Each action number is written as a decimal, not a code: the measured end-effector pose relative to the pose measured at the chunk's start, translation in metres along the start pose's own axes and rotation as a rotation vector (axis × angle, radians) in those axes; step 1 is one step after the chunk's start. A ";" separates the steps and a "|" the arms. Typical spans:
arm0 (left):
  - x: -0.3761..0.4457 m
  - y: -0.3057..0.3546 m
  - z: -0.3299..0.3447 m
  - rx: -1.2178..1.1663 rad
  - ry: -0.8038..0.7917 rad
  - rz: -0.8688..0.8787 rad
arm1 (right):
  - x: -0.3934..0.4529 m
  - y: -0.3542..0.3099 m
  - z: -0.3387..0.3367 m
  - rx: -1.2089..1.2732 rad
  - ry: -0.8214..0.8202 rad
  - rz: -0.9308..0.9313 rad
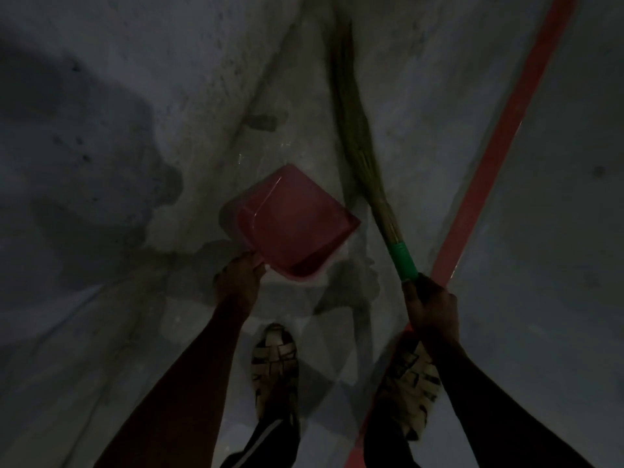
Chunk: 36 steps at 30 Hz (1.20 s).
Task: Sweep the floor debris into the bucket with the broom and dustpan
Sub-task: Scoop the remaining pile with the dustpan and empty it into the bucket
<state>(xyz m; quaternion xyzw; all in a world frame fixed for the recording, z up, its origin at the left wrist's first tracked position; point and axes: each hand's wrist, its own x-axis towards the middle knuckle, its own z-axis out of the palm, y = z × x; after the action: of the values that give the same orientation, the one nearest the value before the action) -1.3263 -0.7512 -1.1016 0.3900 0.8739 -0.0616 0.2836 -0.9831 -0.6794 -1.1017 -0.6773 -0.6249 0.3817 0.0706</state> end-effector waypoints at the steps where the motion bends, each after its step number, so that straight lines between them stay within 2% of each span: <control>1: 0.003 -0.002 0.001 -0.015 0.004 -0.002 | -0.007 0.006 0.002 0.018 -0.037 -0.014; 4: 0.014 -0.002 0.006 -0.055 -0.017 -0.017 | -0.021 0.020 0.007 0.070 -0.125 -0.034; 9: 0.019 -0.004 0.012 -0.159 -0.064 -0.064 | -0.019 0.005 0.010 0.139 -0.222 -0.031; 13: 0.016 -0.005 0.017 -0.211 -0.062 -0.068 | -0.013 -0.004 0.014 0.088 -0.313 -0.029; 18: -0.002 -0.004 0.018 -0.305 -0.001 -0.031 | -0.020 -0.006 0.018 0.122 -0.269 -0.094; 24: -0.044 -0.022 0.022 -0.402 -0.011 -0.075 | -0.031 -0.011 0.015 0.147 -0.207 -0.072; 30: -0.080 -0.050 0.023 -0.397 -0.032 -0.276 | -0.023 -0.041 0.023 0.097 -0.170 -0.150; 33: -0.095 -0.064 0.026 -0.357 0.012 -0.349 | -0.023 -0.057 0.033 0.073 -0.160 -0.185; 36: -0.104 -0.077 0.034 -0.419 0.060 -0.396 | -0.030 -0.052 0.043 0.015 -0.129 -0.237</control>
<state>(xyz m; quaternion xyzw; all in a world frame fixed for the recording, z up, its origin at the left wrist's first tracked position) -1.3103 -0.8824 -1.0818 0.1466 0.9347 0.0776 0.3144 -1.0486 -0.7120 -1.0892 -0.5721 -0.7011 0.4180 0.0798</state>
